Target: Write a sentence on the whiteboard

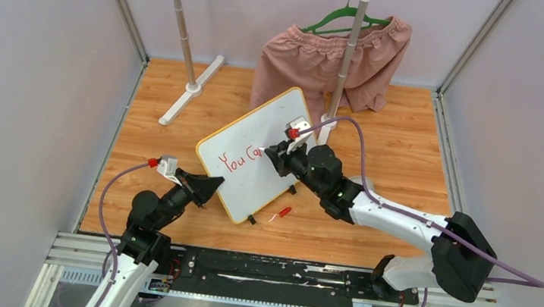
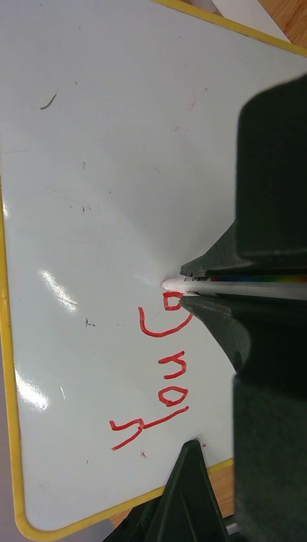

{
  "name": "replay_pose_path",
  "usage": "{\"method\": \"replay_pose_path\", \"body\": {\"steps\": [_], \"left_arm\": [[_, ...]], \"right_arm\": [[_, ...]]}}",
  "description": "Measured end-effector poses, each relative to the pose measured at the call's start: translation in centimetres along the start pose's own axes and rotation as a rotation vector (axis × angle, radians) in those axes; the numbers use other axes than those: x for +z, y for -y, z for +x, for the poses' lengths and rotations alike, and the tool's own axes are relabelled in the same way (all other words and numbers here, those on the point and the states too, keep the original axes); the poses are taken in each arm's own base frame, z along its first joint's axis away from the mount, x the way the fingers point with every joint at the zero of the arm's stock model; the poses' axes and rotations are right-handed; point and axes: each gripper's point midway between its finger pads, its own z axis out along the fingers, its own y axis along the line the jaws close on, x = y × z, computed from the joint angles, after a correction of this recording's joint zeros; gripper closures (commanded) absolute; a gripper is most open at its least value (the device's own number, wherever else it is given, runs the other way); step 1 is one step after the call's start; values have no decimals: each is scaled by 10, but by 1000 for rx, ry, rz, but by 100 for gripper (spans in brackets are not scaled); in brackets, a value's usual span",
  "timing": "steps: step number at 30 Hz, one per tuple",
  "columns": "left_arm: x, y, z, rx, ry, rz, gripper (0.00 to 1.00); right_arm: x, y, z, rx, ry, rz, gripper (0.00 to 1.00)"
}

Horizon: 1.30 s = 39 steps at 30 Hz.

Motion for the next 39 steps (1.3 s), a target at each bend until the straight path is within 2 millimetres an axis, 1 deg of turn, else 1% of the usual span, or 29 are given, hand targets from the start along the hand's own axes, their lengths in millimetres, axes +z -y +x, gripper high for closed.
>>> {"method": "replay_pose_path", "body": {"steps": [5,14,28,35,39], "left_arm": [[0,0,0,0,0,0,100],[0,0,0,0,0,-1,100],[0,0,0,0,0,0,100],[0,0,0,0,0,0,100],[0,0,0,0,0,0,100]], "right_arm": [[0,2,-1,-15,-3,11,100],[0,15,2,-18,-17,46,100],[0,15,2,-17,-17,47,100],[-6,17,12,-19,-37,49,100],[-7,17,14,-19,-41,50,100]]}}
